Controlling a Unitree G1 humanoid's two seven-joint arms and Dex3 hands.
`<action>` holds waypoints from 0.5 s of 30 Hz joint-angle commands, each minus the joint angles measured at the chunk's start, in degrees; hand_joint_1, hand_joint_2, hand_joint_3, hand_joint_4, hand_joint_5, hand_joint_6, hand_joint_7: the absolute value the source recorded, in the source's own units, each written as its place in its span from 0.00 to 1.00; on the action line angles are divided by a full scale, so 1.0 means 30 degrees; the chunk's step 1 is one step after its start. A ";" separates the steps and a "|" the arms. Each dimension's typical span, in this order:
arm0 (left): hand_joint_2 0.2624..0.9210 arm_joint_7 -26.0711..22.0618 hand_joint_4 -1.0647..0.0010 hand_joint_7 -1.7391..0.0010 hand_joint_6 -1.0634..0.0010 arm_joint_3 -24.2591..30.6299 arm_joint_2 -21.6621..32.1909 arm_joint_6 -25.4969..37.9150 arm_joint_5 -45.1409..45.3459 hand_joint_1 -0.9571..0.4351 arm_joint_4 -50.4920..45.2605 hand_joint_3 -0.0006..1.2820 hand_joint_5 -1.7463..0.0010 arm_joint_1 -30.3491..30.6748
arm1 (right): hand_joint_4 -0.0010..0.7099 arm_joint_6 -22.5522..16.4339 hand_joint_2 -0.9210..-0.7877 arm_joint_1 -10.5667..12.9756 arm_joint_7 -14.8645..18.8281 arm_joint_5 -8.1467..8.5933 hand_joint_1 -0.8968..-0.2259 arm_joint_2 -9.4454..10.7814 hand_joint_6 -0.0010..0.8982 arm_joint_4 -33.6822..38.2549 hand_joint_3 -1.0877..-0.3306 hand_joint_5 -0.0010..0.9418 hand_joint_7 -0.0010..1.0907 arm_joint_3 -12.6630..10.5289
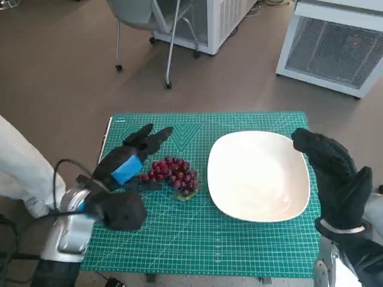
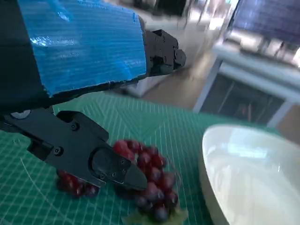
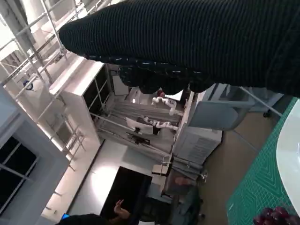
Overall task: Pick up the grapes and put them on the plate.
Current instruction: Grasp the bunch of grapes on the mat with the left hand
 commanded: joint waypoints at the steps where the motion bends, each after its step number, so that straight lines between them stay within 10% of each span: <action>1: 0.68 -0.0589 0.99 0.98 0.83 -0.0878 0.0078 0.1500 0.0272 0.56 -0.0149 0.00 1.00 -0.0378 | 0.80 0.0232 0.00 0.0257 0.0036 0.0103 0.60 -0.0069 0.23 0.0093 0.76 0.00 0.58 -0.0073; 15: 0.69 -0.0896 0.98 0.99 0.80 -0.3013 -0.0073 0.4872 0.1829 0.58 0.0189 0.00 1.00 -0.1391 | 0.80 0.0241 0.00 0.0344 0.0100 0.0145 0.60 -0.0102 0.24 0.0032 0.76 0.00 0.58 -0.0183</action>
